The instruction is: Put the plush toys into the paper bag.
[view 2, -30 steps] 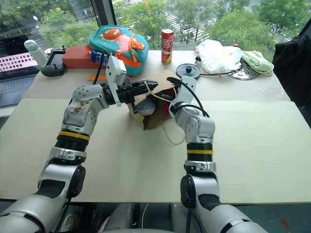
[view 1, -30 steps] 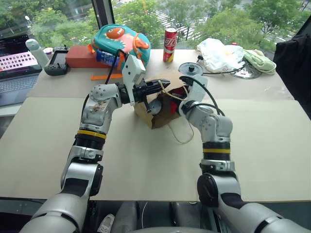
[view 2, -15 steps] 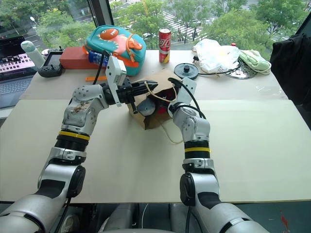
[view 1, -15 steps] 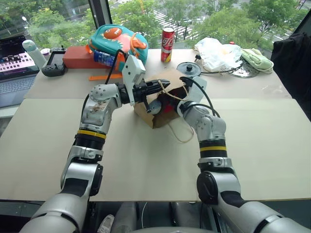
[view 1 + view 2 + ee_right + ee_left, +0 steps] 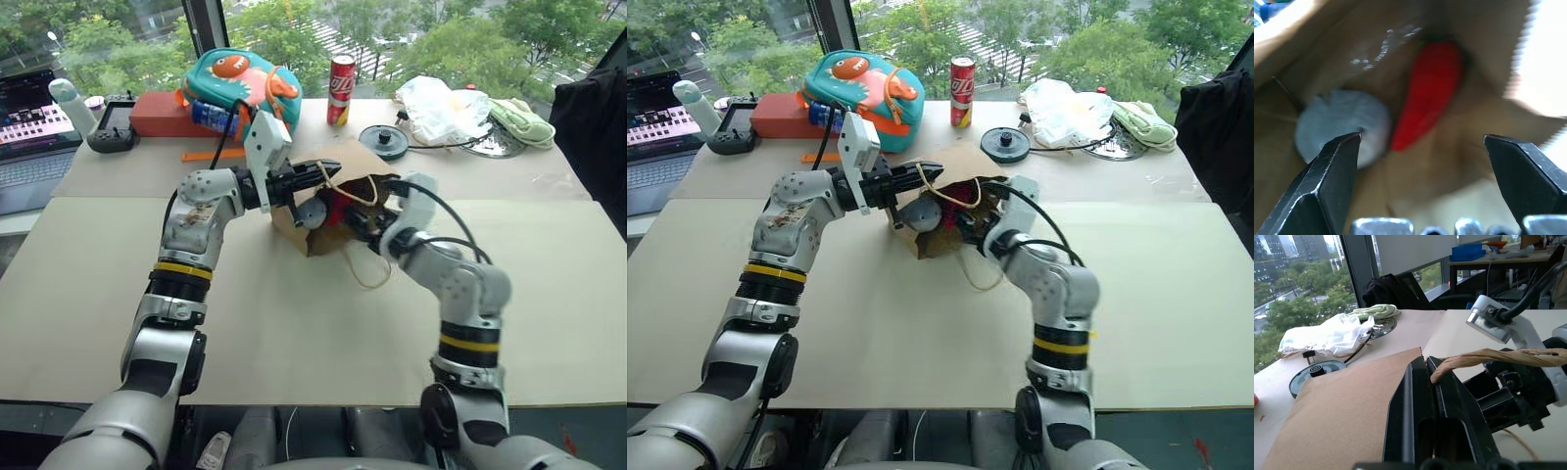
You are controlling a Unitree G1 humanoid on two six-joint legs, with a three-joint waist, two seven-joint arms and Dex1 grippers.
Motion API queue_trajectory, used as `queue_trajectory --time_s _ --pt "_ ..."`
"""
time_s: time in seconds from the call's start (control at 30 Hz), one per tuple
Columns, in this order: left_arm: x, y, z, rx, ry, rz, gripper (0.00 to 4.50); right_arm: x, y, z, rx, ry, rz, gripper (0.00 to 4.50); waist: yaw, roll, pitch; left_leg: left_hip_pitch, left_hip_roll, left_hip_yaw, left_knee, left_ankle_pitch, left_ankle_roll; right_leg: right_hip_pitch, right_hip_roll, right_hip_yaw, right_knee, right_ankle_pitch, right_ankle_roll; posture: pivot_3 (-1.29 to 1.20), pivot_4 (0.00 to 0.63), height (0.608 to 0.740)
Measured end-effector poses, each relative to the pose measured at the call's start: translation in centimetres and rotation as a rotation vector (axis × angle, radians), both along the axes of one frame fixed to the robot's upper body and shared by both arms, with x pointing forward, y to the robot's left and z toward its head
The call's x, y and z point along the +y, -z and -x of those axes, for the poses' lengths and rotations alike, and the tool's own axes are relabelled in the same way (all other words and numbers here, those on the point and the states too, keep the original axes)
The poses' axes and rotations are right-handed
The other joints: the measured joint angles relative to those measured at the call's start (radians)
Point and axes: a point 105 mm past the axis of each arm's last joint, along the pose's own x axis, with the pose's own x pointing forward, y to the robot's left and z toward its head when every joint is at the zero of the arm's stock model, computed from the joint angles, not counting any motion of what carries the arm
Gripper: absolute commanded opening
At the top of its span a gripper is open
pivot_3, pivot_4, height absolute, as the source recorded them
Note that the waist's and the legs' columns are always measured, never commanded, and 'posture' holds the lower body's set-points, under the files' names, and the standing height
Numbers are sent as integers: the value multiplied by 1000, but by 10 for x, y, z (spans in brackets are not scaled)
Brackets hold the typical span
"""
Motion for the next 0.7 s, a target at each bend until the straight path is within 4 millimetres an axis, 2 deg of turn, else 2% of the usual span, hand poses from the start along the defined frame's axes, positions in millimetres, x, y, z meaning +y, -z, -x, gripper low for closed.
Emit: queue_trajectory --time_s 0.1,0.2,0.3,0.43,0.57,0.7 --pt "-2 0 1 0 4 3 0 -12 6 13 5 -23 37 4435 -1 0 0 0 1 0 0 0 0 0 1 0 -1 0 0 0 150 739" --pt "-1 1 0 2 -1 3 0 -12 8 31 -14 -116 90 4435 -2 0 0 0 1 1 0 0 0 0 1 1 -6 0 0 0 150 739" --pt "-1 1 1 2 0 3 0 6 7 45 -42 -234 123 4435 -6 0 0 1 1 1 0 0 0 0 1 1 -6 0 0 0 150 739" --pt "-1 1 1 2 0 3 0 37 20 59 -18 -354 149 4435 -6 0 0 0 1 1 1 0 0 1 2 1 -7 0 0 0 150 739" --pt "0 1 0 1 -1 2 0 49 26 55 -27 -355 199 4435 0 0 0 0 1 1 2 0 0 1 1 1 -7 0 0 0 150 739" --pt "0 1 0 0 -2 1 0 44 44 45 2 -293 294 4435 5 0 0 0 1 1 2 0 0 1 1 1 -7 0 0 0 150 739"
